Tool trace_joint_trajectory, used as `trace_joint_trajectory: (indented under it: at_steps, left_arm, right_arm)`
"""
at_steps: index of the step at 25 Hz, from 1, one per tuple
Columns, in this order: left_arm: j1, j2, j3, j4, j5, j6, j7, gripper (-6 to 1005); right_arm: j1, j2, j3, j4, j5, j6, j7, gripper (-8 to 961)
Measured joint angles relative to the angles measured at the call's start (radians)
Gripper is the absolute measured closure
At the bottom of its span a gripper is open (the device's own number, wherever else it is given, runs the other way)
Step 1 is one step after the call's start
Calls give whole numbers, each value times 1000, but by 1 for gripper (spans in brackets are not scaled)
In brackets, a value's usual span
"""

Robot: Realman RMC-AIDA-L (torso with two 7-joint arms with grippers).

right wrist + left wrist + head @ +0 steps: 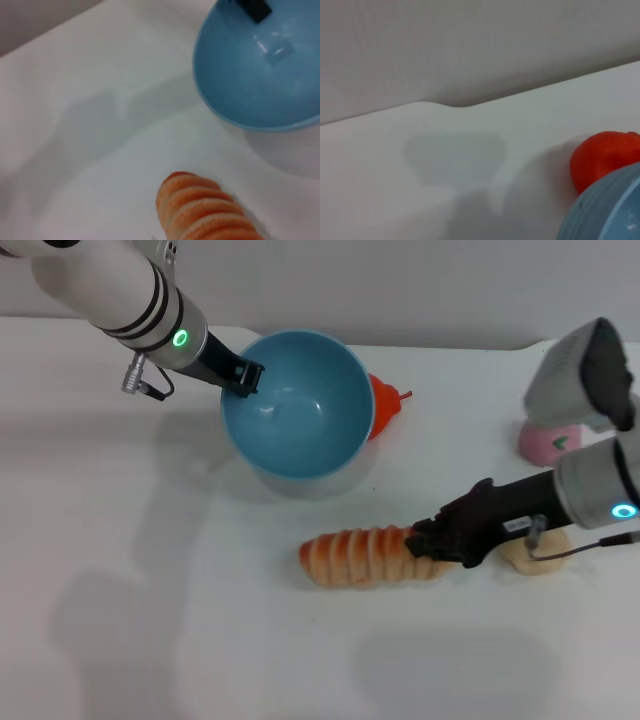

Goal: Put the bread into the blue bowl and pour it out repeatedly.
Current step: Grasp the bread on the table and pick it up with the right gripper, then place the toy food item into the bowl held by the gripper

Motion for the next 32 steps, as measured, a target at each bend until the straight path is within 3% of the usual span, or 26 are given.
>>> trace_joint_trajectory:
  at_steps: [2, 9, 17, 26, 32]
  left_arm:
    - [-1, 0, 0, 0, 2, 0, 0, 979]
    - [-7, -1, 11, -8, 47, -8, 0, 978]
    - [-13, -5, 22, -30, 52, -27, 4, 978]
    - [-59, -15, 155, -29, -49, -167, -2, 977]
    - [-74, -14, 162, -21, -147, -184, 3, 977]
  right_arm:
    - [-7, 1, 23, -9, 0, -22, -15, 742]
    - [-38, 0, 267, -53, 32, -253, -186, 800]
    - [-92, -2, 501, -83, 238, -450, -409, 845]
    - [-95, 5, 480, -24, 329, -365, -501, 854]
    - [-70, 3, 445, 73, 317, -291, -501, 855]
